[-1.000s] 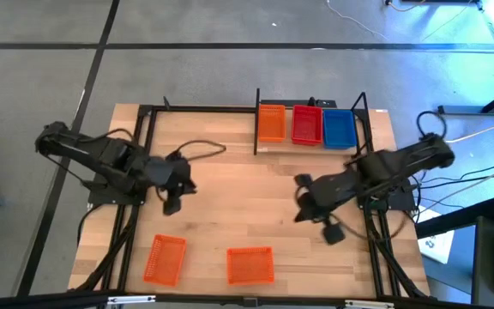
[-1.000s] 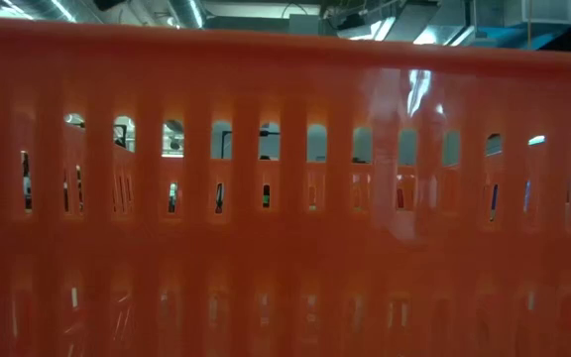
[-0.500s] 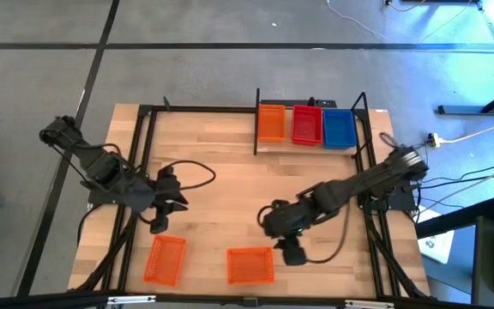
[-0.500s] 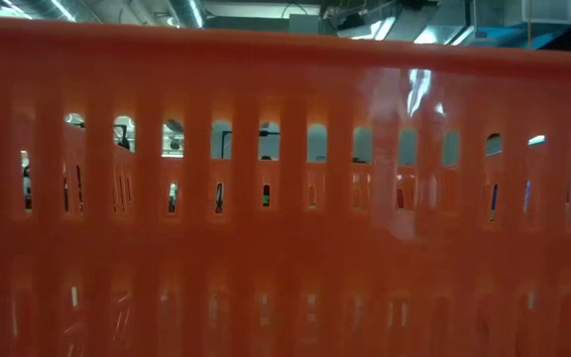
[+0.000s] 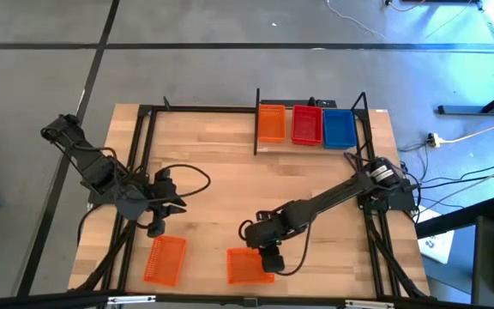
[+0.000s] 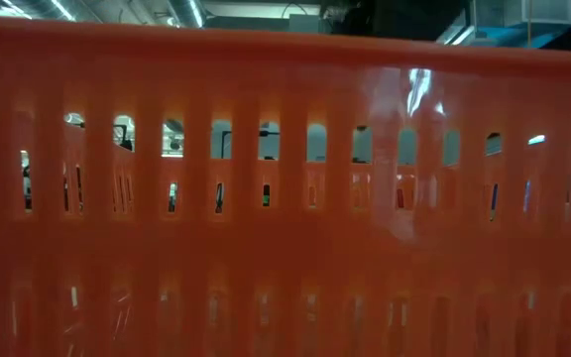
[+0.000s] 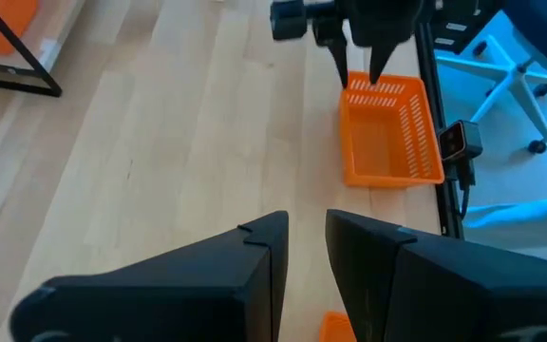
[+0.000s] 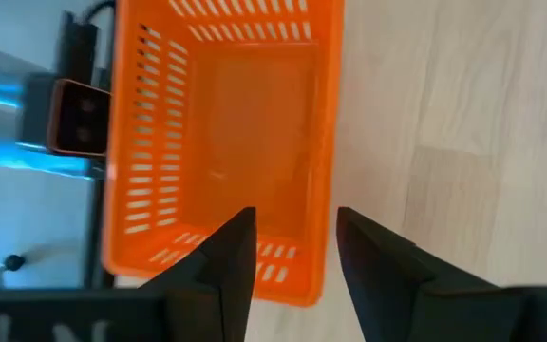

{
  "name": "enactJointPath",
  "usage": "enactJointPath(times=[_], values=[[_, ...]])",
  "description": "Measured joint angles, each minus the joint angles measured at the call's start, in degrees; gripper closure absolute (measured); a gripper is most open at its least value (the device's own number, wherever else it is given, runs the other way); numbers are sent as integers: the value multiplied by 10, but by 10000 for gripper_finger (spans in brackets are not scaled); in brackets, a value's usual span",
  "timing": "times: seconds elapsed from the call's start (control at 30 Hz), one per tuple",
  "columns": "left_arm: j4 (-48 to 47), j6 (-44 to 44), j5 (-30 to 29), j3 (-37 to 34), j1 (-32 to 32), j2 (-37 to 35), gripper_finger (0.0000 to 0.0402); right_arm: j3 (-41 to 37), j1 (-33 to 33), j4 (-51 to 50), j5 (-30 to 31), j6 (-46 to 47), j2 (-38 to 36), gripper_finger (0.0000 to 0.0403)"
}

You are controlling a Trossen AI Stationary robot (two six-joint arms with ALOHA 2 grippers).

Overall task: Stack baskets on shelf by color
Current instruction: Stack the right orange basket on top of the orange basket on the shelf

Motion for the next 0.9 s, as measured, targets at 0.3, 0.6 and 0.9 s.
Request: enactJointPath(times=[0.3,0.6,0.9], values=[[0,0,0,0,0,0,335,0,-4,8,26,-22,7,257],[0,1,0,0,0,1,335,-3,-9,28,-13,-23,43,257],[0,2,0,0,0,1,335,-4,-11,32,14,-6,78,271]])
